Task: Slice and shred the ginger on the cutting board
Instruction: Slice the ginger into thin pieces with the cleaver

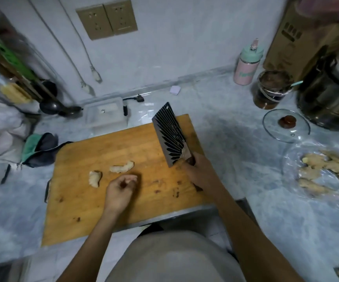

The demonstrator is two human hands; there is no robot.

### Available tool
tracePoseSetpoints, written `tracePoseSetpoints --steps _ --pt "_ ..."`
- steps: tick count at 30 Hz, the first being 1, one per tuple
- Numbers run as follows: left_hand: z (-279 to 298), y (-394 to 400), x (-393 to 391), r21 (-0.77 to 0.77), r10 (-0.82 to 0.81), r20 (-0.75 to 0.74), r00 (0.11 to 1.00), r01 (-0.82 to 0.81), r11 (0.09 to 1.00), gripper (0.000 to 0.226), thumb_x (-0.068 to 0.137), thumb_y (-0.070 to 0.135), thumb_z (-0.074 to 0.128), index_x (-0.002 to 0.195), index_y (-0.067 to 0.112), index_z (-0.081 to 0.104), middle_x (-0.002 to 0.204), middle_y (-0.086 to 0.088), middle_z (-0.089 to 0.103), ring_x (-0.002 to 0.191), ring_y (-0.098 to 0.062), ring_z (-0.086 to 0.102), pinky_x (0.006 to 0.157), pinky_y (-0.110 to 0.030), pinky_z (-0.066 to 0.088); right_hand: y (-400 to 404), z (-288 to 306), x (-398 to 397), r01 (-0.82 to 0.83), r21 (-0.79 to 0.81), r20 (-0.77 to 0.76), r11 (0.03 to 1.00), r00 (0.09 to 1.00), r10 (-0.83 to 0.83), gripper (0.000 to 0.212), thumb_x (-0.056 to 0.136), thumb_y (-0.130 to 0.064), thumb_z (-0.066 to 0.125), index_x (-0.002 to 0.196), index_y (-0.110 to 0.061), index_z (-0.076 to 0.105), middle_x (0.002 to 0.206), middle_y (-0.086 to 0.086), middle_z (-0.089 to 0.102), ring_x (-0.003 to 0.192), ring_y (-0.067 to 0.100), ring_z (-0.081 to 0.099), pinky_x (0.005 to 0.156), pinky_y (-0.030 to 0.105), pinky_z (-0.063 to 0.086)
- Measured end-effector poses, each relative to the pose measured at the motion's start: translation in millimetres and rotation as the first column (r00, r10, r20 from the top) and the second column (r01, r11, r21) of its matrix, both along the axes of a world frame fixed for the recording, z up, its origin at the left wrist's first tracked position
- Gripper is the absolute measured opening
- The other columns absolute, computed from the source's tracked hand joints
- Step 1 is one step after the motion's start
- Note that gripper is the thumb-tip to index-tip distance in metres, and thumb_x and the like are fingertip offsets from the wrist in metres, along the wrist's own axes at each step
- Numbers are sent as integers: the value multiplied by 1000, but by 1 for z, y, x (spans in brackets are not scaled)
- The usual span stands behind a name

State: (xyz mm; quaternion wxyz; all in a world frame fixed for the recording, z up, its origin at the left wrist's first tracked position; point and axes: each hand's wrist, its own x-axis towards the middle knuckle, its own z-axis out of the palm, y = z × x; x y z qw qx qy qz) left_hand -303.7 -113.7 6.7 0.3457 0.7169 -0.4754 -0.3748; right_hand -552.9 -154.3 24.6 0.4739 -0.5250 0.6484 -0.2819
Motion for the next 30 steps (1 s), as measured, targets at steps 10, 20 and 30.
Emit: tracePoseSetpoints --steps 10,20,30 --pt "-15 0 35 -44 -36 440 897 62 997 29 92 4 58 116 15 69 125 -4 62 116 -22 56 96 -23 40 -24 16 52 -550 -19 -519 835 719 462 14 101 -23 56 109 -13 51 102 4 62 94 19 62 79 36 54" --pt "-17 -38 38 -14 -69 631 772 100 995 27 96 14 54 119 10 68 118 -14 61 109 -33 51 96 -40 45 -46 11 72 -550 84 -459 831 718 522 13 99 -26 57 105 -17 51 94 0 56 85 16 58 73 32 53" --pt "-24 -56 43 172 357 67 932 -363 916 13 85 21 77 91 15 67 86 5 65 87 -16 61 76 -20 40 -62 10 83 -558 232 -285 797 744 604 38 103 -36 51 130 -12 58 102 4 67 82 14 65 64 25 54"
